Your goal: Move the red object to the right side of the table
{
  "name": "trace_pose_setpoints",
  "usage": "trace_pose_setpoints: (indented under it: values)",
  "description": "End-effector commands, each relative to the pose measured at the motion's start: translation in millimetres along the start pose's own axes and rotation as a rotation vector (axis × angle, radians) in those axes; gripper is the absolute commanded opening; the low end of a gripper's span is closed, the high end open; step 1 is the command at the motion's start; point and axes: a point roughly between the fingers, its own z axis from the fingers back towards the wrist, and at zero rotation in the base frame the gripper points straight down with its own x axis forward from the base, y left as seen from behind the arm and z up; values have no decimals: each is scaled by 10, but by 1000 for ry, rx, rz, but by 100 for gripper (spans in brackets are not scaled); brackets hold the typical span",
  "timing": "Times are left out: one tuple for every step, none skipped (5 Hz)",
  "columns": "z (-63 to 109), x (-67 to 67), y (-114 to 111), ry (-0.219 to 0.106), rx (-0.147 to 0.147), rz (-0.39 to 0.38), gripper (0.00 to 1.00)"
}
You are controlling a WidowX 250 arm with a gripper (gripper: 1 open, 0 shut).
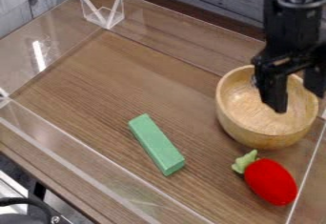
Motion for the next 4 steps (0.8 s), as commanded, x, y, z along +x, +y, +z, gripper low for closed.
trace_pose_setpoints:
  values:
    - [440, 114, -110, 1, -109, -71, 100]
    - [613, 290, -126, 9, -126, -139, 100]
    - [580, 176, -202, 4, -130, -168, 100]
    - [500, 10, -290, -1, -128, -172, 100]
